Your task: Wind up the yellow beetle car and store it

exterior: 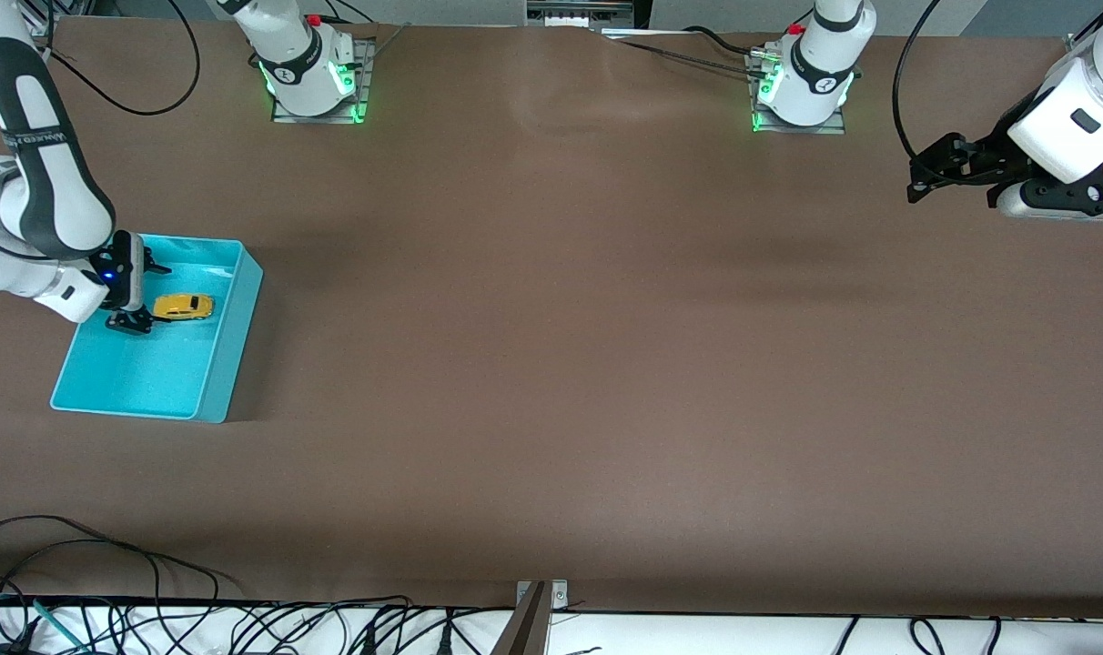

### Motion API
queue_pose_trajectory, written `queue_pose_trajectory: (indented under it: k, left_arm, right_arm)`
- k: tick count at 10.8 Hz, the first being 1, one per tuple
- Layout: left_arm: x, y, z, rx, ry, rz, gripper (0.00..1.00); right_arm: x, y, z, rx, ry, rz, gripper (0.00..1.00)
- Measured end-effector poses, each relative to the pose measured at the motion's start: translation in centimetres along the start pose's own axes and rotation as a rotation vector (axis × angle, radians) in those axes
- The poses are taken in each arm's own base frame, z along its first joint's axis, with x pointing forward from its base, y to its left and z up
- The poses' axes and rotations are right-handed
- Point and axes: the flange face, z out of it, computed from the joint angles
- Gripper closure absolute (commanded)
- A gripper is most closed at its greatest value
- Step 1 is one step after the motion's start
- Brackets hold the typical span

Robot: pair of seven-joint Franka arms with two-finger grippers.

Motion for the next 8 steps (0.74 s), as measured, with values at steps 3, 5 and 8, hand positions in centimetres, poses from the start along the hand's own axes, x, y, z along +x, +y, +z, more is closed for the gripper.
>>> queue_pose_trajectory:
  k: [3, 5, 8]
  left_arm:
    - [0.0, 0.0, 0.0, 0.0, 0.0, 0.0, 0.0]
    - [0.0, 0.0, 0.0, 0.0, 0.0, 0.0, 0.0]
    - [0.0, 0.0, 0.0, 0.0, 0.0, -0.001, 0.0]
  right_arm:
    - [2.8, 0.3, -5.2, -0.026, -0.013, 0.155, 0.0]
    - [7.1, 0.7, -8.7, -0.056, -0.033, 0.243, 0.0]
    - [13.2, 1.3, -11.1, -0.09, -0.045, 0.473, 0.0]
